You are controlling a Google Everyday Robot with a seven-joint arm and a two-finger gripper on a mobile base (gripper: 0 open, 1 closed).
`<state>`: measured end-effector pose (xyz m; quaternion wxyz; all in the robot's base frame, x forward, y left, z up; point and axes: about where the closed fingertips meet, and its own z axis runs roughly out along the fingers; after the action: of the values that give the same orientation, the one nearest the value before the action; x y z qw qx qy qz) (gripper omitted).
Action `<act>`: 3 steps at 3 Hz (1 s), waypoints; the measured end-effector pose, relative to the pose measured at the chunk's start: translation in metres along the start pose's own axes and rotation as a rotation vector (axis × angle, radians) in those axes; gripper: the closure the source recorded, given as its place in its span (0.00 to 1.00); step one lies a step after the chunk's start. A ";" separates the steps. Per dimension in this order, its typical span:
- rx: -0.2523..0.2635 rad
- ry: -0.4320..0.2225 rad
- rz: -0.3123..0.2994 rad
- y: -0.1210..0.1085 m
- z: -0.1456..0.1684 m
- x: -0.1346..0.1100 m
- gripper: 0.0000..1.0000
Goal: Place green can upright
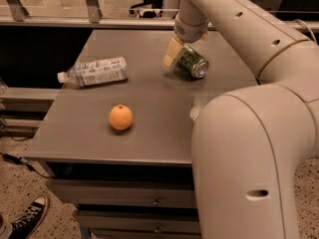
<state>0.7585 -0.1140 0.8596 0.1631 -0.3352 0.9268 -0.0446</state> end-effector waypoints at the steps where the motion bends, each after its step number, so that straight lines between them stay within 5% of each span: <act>1: -0.039 0.034 0.046 0.005 0.012 0.003 0.30; 2: -0.050 0.045 0.072 0.003 0.014 0.006 0.54; 3: -0.049 -0.013 0.057 0.002 -0.003 -0.005 0.77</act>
Offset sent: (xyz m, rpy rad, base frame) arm -0.0034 -0.0080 -0.0097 0.0449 0.0860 -0.0936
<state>0.7602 -0.1094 0.8640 0.1619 -0.3129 0.9358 -0.0149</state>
